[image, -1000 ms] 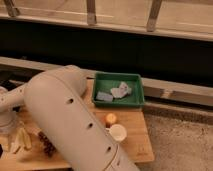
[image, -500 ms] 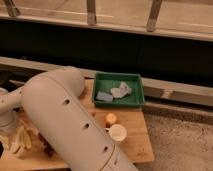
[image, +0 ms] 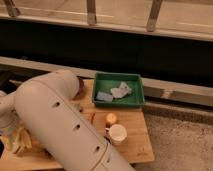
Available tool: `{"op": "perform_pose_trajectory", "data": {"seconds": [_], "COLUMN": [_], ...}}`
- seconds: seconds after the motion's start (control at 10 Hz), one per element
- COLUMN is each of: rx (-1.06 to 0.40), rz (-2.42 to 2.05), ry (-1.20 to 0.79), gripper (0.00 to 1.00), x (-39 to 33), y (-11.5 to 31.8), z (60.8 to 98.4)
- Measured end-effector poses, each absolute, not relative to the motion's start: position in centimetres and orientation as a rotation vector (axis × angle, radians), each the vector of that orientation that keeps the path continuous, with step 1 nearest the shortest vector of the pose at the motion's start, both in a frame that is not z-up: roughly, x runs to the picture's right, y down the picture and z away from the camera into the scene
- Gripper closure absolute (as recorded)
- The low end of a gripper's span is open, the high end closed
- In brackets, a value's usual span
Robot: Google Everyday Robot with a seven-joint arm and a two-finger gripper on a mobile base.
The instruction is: Place banana in red bowl
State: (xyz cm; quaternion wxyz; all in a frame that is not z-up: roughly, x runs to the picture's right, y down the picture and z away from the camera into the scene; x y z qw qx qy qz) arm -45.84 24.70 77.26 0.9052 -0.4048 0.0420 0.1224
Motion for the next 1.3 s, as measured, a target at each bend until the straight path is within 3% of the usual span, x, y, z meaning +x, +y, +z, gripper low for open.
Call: {"op": "perform_pose_trajectory", "data": {"seconds": [0.2,0.9,1.3], "rx": [-0.839,-0.815,-0.796], "rz": [0.265,0.266,0.289], "ry": [0.109,0.115,0.09], "gripper": [0.33,0.99,1.0], "x": [-45.6,-45.3,-45.3], "y": [25.4,24.7,22.9], "z": [77.9,77.3,76.7]}}
